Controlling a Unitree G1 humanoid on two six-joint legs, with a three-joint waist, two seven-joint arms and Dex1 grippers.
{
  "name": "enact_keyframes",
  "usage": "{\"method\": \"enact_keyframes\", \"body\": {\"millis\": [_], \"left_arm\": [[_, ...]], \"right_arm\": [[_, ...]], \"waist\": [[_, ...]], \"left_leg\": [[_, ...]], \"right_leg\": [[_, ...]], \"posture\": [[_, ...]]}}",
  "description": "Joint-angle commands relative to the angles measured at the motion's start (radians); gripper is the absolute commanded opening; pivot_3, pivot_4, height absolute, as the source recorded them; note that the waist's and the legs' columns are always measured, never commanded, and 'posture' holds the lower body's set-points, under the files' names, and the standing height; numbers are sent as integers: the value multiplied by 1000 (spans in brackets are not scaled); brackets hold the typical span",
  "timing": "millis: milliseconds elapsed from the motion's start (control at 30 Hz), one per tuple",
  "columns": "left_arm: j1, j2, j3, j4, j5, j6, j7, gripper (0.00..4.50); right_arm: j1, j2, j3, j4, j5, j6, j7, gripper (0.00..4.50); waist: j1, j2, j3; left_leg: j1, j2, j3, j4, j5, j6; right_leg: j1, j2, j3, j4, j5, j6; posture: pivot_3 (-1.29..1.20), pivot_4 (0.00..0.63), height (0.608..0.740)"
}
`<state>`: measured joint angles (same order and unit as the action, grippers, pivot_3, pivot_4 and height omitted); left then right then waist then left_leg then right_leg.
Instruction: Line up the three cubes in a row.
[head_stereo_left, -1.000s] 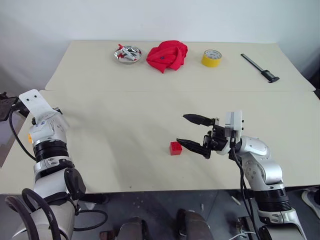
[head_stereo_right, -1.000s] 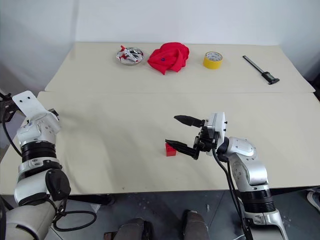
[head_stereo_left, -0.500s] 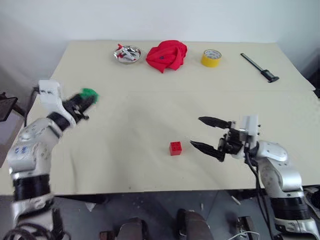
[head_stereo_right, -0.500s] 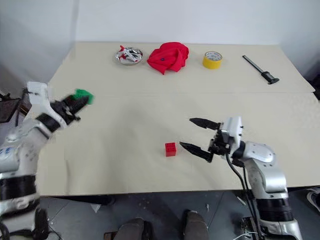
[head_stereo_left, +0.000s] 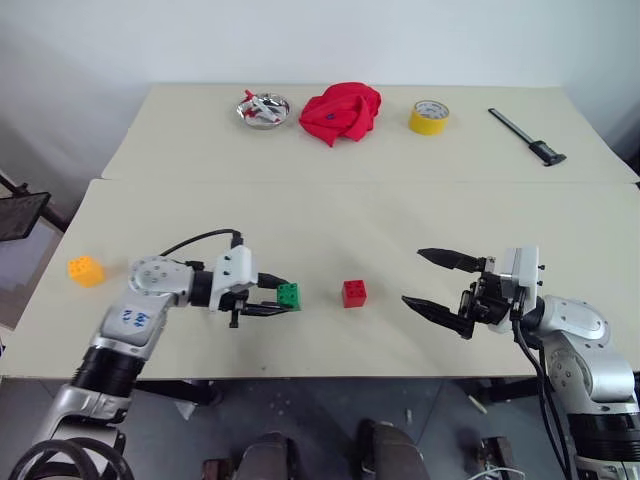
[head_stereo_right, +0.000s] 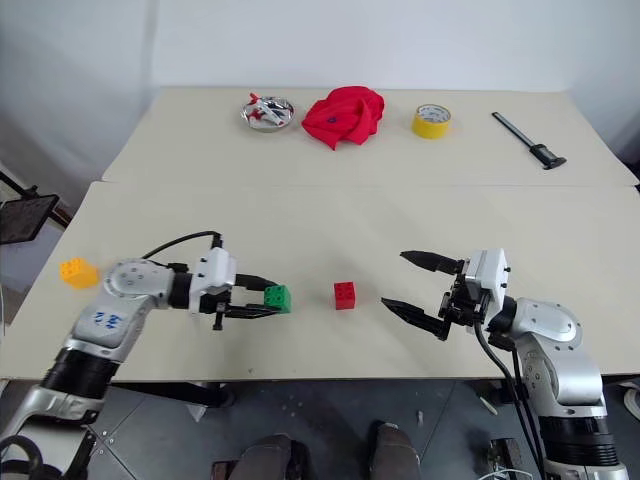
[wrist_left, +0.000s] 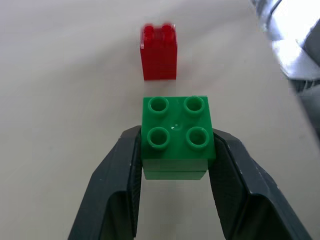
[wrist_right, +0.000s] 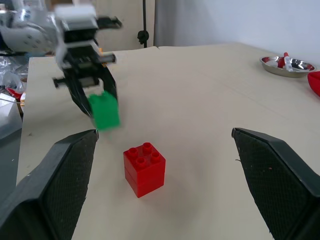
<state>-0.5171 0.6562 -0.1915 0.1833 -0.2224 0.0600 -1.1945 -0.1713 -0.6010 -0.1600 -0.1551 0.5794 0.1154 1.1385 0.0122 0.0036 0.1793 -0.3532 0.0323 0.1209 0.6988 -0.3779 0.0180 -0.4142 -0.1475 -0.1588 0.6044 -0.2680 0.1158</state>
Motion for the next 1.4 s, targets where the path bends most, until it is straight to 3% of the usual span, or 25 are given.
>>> {"method": "enact_keyframes", "body": {"millis": [33, 300, 533, 700, 867, 933, 1033, 1100, 1133, 1267, 1400], "left_arm": [[-27, 20, 9, 55, 32, -64, -30, 1706], [-87, 10, 0, 152, 33, -91, -93, 1706], [-91, -28, 81, 119, -27, -57, -40, 3538], [140, 83, 270, -143, -147, 16, -20, 3538], [420, 117, 564, -361, -214, 113, 159, 3538], [502, 74, 696, -415, -229, 146, 282, 3538], [618, -69, 878, -451, -243, 164, 500, 3538], [691, -187, 989, -425, -246, 128, 626, 4099], [714, -235, 1028, -413, -252, 105, 669, 4381], [785, -390, 1170, -383, -281, 71, 877, 4449], [823, -433, 1205, -326, -313, 42, 925, 4449]], "right_arm": [[22, -15, -14, -52, 21, 10, -1, 4500], [79, -49, 4, -60, 15, 35, 52, 4500], [55, -43, 26, -43, 0, 24, 76, 4500], [27, -33, 53, -61, 14, 49, 76, 4500], [-10, -5, 86, -66, 35, 73, 76, 4500], [-39, 23, 102, -53, 26, 52, 75, 4500], [-79, 53, 141, -44, 5, 45, 78, 4500], [-99, 72, 169, -48, -9, 48, 70, 4500], [-106, 78, 179, -54, -7, 56, 68, 4500], [-145, 102, 214, -70, -38, 24, 53, 4500], [-171, 114, 216, -52, -37, 3, 58, 4500]], "waist": [[-2, 0, 0], [-2, 0, 0], [-1, -1, 0], [-22, -1, 0], [-20, 0, 1], [-16, 0, 1], [-10, 0, 1], [-14, 0, 1], [-14, 0, 0], [-13, -3, 0], [-7, -7, -3]], "left_leg": [[0, 0, 0, 0, 0, 0], [0, 0, -1, 2, 0, 0], [0, 0, -1, 2, 0, 0], [1, 2, -4, 0, 0, 0], [1, 3, -11, 0, 0, 0], [1, 5, -11, 1, 0, 0], [1, 7, -12, 1, 0, 0], [1, 7, -12, 1, -1, 1], [1, 7, -12, 1, -1, 1], [1, 7, -13, 1, -2, 0], [1, 7, -13, 2, -2, 1]], "right_leg": [[0, 0, 0, 0, 0, 0], [1, 0, 0, 1, 0, 0], [1, 0, 0, 1, 0, 0], [0, 0, 0, 2, 0, 0], [0, -1, 0, 2, 0, 0], [1, -2, 1, 1, 0, 0], [2, -3, 1, 1, 0, 0], [2, -3, 1, 1, 1, 1], [2, -3, 1, 1, 1, 1], [2, -2, -1, 1, 1, 1], [2, -2, -1, 1, 1, 1]], "posture": [[0, 150, 740], [0, 150, 740], [0, 150, 740], [0, 150, 740], [0, 150, 740], [0, 150, 740], [0, 150, 740], [0, 150, 740], [0, 150, 740], [0, 150, 740], [0, 150, 740]]}}
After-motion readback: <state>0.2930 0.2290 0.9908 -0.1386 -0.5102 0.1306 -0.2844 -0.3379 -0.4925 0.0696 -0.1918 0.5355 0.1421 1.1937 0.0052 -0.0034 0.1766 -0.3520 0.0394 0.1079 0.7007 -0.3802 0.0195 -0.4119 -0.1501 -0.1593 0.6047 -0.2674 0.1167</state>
